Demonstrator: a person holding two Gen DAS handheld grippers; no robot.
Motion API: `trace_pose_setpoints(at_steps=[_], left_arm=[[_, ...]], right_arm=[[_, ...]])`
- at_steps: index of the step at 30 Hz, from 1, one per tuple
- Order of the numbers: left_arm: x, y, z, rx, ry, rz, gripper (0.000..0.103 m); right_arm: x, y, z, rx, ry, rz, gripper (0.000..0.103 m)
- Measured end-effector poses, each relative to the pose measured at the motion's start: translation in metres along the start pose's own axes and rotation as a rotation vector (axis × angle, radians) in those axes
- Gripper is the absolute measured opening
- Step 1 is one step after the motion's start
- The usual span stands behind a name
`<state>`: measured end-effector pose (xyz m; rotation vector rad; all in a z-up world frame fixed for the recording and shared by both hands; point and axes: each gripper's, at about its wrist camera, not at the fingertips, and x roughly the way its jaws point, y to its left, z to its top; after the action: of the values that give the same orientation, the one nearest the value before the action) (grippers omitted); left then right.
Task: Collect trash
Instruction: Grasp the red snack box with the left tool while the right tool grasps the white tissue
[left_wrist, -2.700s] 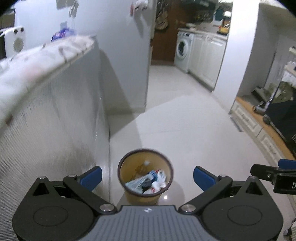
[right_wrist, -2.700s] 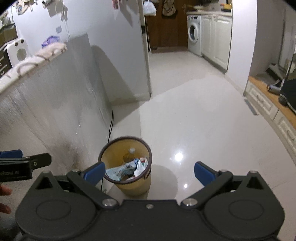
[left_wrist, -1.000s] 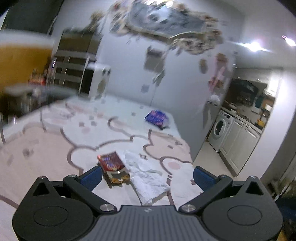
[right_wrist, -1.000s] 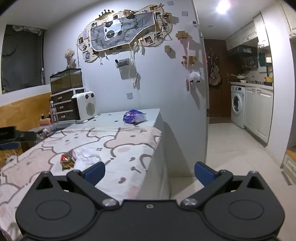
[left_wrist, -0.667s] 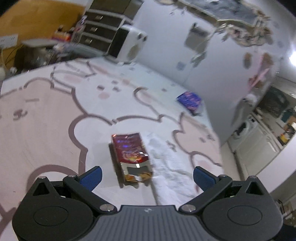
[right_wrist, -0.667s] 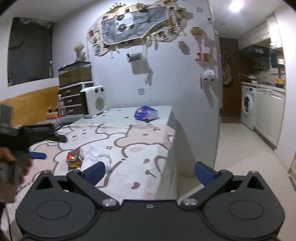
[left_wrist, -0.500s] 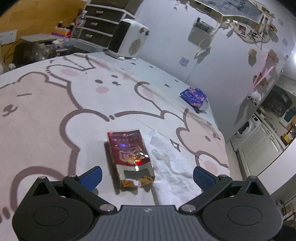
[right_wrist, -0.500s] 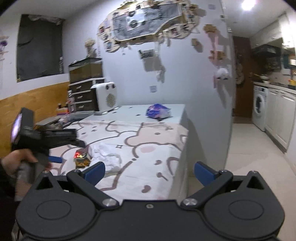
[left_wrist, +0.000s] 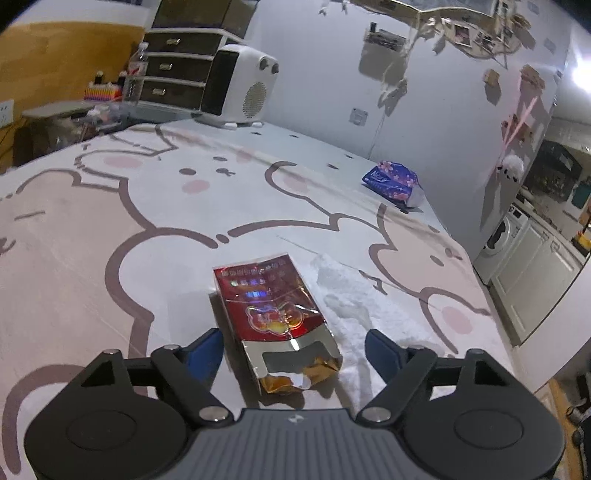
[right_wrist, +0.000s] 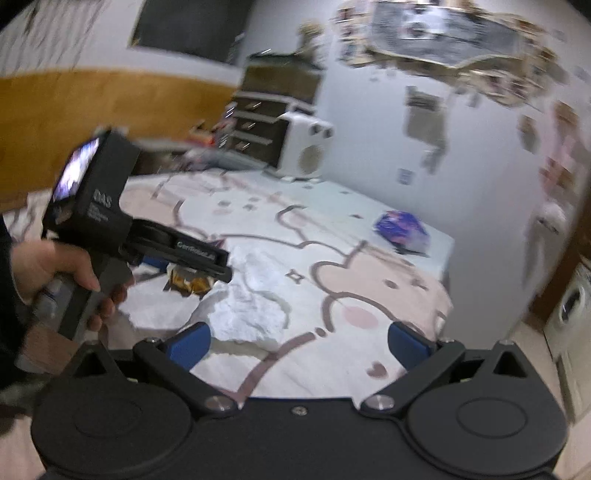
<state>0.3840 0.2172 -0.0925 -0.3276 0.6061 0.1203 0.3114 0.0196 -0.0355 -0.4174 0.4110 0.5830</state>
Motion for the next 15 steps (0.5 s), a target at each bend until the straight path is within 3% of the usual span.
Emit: trace_pose_setpoints(at_steps=[3, 8, 15], left_arm=[[0.001, -0.002, -0.003, 0.052, -0.019, 0.021, 0.067], [0.000, 0.010, -0.002, -0.002, -0.038, -0.011, 0.061], [-0.003, 0.018, 0.000, -0.049, -0.045, -0.038, 0.058]], right_arm=[[0.023, 0.008, 0.006, -0.089, 0.014, 0.054, 0.103], [0.060, 0.023, 0.007, -0.299, 0.060, 0.167, 0.103], [0.096, 0.021, 0.014, -0.333, 0.071, 0.220, 0.101]])
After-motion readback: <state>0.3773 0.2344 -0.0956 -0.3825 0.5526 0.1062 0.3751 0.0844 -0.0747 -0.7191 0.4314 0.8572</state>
